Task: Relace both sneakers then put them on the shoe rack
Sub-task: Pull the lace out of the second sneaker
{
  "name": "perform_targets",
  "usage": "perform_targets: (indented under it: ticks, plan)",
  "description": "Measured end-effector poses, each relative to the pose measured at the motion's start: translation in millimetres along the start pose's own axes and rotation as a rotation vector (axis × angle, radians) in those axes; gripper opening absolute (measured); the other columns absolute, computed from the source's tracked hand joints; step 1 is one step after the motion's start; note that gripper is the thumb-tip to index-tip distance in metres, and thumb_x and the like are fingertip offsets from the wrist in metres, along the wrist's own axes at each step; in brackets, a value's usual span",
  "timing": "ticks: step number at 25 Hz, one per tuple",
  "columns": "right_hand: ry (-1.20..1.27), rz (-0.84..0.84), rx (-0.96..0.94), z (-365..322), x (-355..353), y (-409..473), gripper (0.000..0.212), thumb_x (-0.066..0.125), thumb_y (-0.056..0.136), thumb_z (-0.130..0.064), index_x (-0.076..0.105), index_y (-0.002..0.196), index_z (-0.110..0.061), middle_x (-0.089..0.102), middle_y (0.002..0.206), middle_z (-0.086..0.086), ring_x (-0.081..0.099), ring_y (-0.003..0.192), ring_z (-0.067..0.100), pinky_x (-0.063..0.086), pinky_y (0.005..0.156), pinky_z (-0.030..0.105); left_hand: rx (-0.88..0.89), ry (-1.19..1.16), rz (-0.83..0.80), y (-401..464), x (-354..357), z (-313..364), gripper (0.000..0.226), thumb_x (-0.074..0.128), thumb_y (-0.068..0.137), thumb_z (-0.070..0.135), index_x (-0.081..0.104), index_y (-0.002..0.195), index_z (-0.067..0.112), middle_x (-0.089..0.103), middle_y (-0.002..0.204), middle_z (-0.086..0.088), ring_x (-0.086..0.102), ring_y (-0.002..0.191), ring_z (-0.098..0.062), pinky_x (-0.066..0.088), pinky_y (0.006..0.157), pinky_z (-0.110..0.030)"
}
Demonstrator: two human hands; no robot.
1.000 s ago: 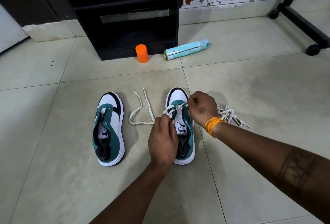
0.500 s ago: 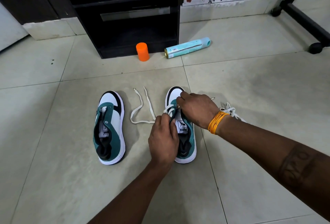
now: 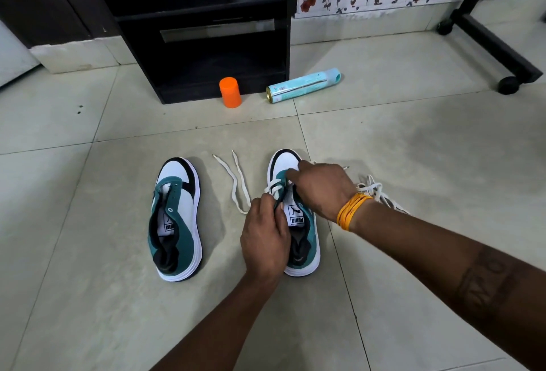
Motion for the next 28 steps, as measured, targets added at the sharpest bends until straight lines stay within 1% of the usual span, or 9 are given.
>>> perform_targets:
  ticks: [3,7,8,12,14,21,24,26,28]
  plan:
    - [-0.092,0.002,-0.016,2.0,6.7,3.3,0.021,0.059,0.090,-0.016,0.060,0.111,-0.014,0.066,0.100,0.008,0.070,0.074,0.035,0.033,0.051,0.035,-0.007,-0.008,0.000,-0.2,-0.8,0.4,0.018,0.047,0.105,0.028,0.047,0.092,0.015,0.057,0.093,-0.006,0.057,0.082,-0.031,0.041,0.064,-0.038]
    - [0.106,0.019,0.412,72.9,6.3,-1.9,0.019,0.054,0.093,-0.021,0.057,0.109,-0.012,0.067,0.100,0.013,0.068,0.083,0.042,0.037,0.060,0.037,-0.017,-0.017,-0.006,-0.1,-0.3,1.1,0.018,0.045,0.105,0.029,0.049,0.094,0.015,0.058,0.093,-0.006,0.057,0.082,-0.031,0.044,0.065,-0.040]
    - [0.099,0.032,0.438,80.9,5.9,-4.3,0.019,0.054,0.093,-0.022,0.057,0.108,-0.012,0.069,0.099,0.013,0.068,0.085,0.042,0.038,0.062,0.037,-0.014,-0.021,-0.007,-1.3,-0.6,1.9,0.017,0.046,0.105,0.029,0.048,0.094,0.016,0.058,0.094,-0.006,0.058,0.082,-0.031,0.045,0.065,-0.040]
    - [0.085,-0.009,0.080,25.8,3.0,1.4,0.034,0.052,0.095,-0.025,0.054,0.128,-0.020,0.069,0.104,0.007,0.069,0.084,0.039,0.038,0.060,0.035,-0.013,-0.025,0.005,-0.1,0.3,-0.7,0.018,0.043,0.104,0.031,0.046,0.094,0.017,0.057,0.094,-0.005,0.057,0.082,-0.030,0.045,0.065,-0.040]
    - [0.019,-0.040,-0.033,0.2,8.6,1.4,0.030,0.054,0.093,-0.022,0.054,0.123,-0.016,0.068,0.104,0.007,0.069,0.080,0.039,0.036,0.056,0.036,-0.016,-0.028,-0.002,0.3,1.9,-0.6,0.017,0.044,0.104,0.029,0.046,0.093,0.017,0.057,0.094,-0.005,0.056,0.082,-0.030,0.044,0.066,-0.040]
    - [0.051,-0.002,0.420,76.3,9.8,-1.6,0.021,0.055,0.093,-0.020,0.057,0.112,-0.009,0.071,0.095,0.014,0.068,0.083,0.041,0.044,0.062,0.035,-0.032,-0.023,-0.015,-1.9,4.1,-2.4,0.017,0.045,0.106,0.030,0.047,0.094,0.018,0.056,0.094,-0.002,0.057,0.083,-0.028,0.048,0.066,-0.042]
    - [0.131,-0.011,0.172,39.0,9.1,4.7,0.033,0.053,0.094,-0.025,0.054,0.125,-0.015,0.071,0.096,0.011,0.068,0.083,0.040,0.044,0.062,0.037,-0.030,-0.023,-0.007,-1.3,3.2,-3.3,0.017,0.043,0.105,0.031,0.047,0.095,0.018,0.057,0.094,-0.002,0.057,0.083,-0.029,0.048,0.066,-0.042]
    - [0.077,-0.006,-0.017,7.6,10.9,5.3,0.027,0.056,0.092,-0.021,0.057,0.118,-0.013,0.070,0.095,0.010,0.066,0.076,0.040,0.042,0.058,0.037,-0.030,-0.025,-0.003,-0.5,4.0,-3.3,0.017,0.042,0.104,0.031,0.046,0.095,0.018,0.056,0.093,-0.003,0.056,0.083,-0.029,0.047,0.066,-0.042]
    - [0.010,0.021,-0.021,7.1,9.9,7.2,0.019,0.060,0.089,-0.019,0.058,0.106,-0.012,0.070,0.089,0.010,0.065,0.068,0.040,0.036,0.052,0.036,-0.035,-0.024,-0.003,-1.6,4.0,-3.0,0.018,0.042,0.104,0.031,0.047,0.095,0.017,0.056,0.093,-0.003,0.056,0.083,-0.029,0.047,0.066,-0.042]
Point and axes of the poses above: each hand's wrist, its own y-axis towards the middle knuckle, its own x-axis out of the palm, z = x × y, the point moved 8 cm from there along y, towards the middle knuckle
